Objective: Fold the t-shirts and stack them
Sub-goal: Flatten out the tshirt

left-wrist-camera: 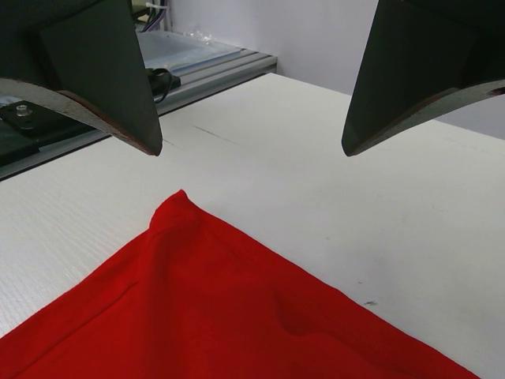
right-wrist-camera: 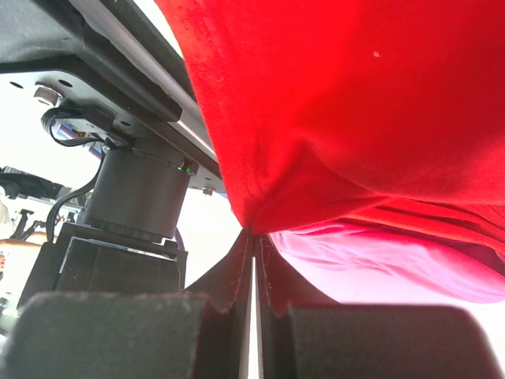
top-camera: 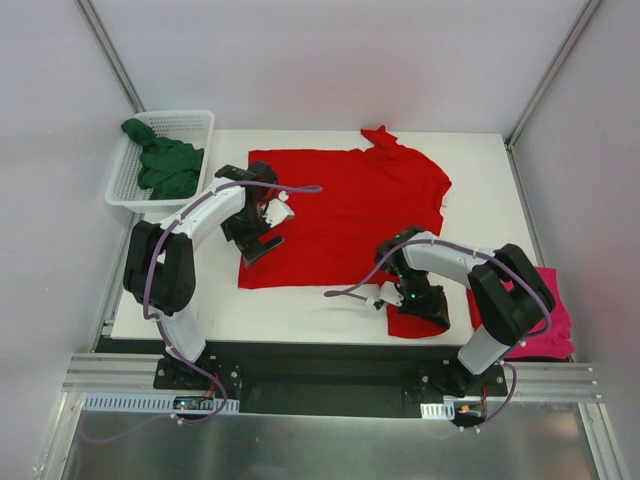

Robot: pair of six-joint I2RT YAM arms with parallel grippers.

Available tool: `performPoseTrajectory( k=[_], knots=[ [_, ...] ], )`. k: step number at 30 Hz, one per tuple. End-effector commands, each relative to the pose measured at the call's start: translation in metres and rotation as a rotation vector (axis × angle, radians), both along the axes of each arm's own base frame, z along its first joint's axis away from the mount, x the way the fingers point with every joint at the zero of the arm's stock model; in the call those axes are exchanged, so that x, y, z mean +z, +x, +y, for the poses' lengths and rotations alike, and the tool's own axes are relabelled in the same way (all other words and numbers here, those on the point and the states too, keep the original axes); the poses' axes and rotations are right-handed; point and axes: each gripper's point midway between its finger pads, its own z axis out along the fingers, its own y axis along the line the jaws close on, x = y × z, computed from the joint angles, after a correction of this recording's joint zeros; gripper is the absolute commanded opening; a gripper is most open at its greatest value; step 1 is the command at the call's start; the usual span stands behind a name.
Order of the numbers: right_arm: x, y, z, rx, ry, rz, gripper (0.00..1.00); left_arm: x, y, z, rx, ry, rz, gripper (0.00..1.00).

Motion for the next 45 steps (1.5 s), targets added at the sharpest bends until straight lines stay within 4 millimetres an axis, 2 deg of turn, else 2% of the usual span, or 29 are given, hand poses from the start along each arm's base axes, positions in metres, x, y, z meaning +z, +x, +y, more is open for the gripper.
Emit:
performPoseTrajectory(
  k=[1,5,10,15,18,19,20,21,22,23,24,25,27,28,31,34,37,40,43,45],
  knots=[
    [0.034,-0.037,-0.027,0.020,-0.124,0.189,0.01,0.013,0.001,-0.005,-0.029,-0.018,-0.023,0.99],
    [0.042,-0.044,-0.032,0.029,-0.133,0.214,0.01,0.014,0.000,-0.003,-0.041,-0.011,-0.027,0.99],
    [0.041,-0.056,-0.043,0.047,-0.172,0.285,0.01,0.015,-0.001,-0.004,-0.033,-0.017,-0.027,0.99],
    [0.043,-0.069,-0.040,0.014,-0.165,0.376,0.01,0.016,-0.003,-0.001,-0.037,-0.009,-0.030,0.99],
    [0.043,-0.069,-0.039,0.018,-0.175,0.394,0.02,0.017,-0.004,0.001,-0.043,-0.002,-0.036,0.99],
    [0.042,-0.069,-0.039,0.023,-0.175,0.402,0.04,0.017,-0.005,0.002,-0.040,-0.001,-0.036,0.99],
    [0.043,-0.069,-0.040,0.024,-0.176,0.406,0.29,0.017,-0.006,0.002,-0.040,-0.001,-0.035,1.00],
    [0.044,-0.067,-0.038,0.029,-0.171,0.406,0.39,0.017,-0.007,0.003,-0.040,-0.001,-0.035,0.99],
    [0.047,-0.065,-0.038,0.035,-0.173,0.411,0.46,0.017,-0.007,0.003,-0.040,-0.001,-0.035,0.99],
    [0.049,-0.062,-0.038,0.036,-0.161,0.397,0.73,0.017,-0.007,0.003,-0.039,0.002,-0.036,0.99],
    [0.050,-0.054,-0.036,0.034,-0.153,0.362,0.81,0.017,-0.008,0.004,-0.041,0.004,-0.037,0.99],
    [0.053,-0.029,-0.030,0.049,-0.132,0.259,0.82,0.018,-0.008,0.004,-0.042,0.005,-0.038,0.99],
    [0.052,0.008,-0.021,-0.011,-0.078,0.071,0.85,0.019,-0.008,0.004,-0.042,0.004,-0.041,0.99],
    [0.058,0.037,-0.014,-0.020,-0.051,-0.060,0.85,0.019,-0.007,0.004,-0.042,0.002,-0.042,0.99],
    [0.054,0.079,-0.004,-0.048,0.005,-0.260,0.86,0.018,-0.007,0.002,-0.035,-0.003,-0.037,0.99],
    [0.038,0.086,0.003,-0.048,0.033,-0.276,0.87,0.018,-0.006,0.000,-0.031,-0.011,-0.036,0.99],
    [0.013,0.077,0.005,-0.052,0.035,-0.195,0.87,0.017,-0.004,-0.001,-0.032,-0.015,-0.034,0.99],
    [-0.007,0.084,0.006,-0.056,0.024,-0.204,0.87,0.018,0.000,-0.006,-0.024,-0.029,-0.035,0.99],
    [-0.018,0.099,0.011,-0.074,0.022,-0.257,0.88,0.019,0.003,-0.008,-0.024,-0.034,-0.038,1.00],
    [-0.018,0.107,0.013,-0.104,0.024,-0.279,0.87,0.020,0.006,-0.009,-0.025,-0.035,-0.045,0.99]
  ],
)
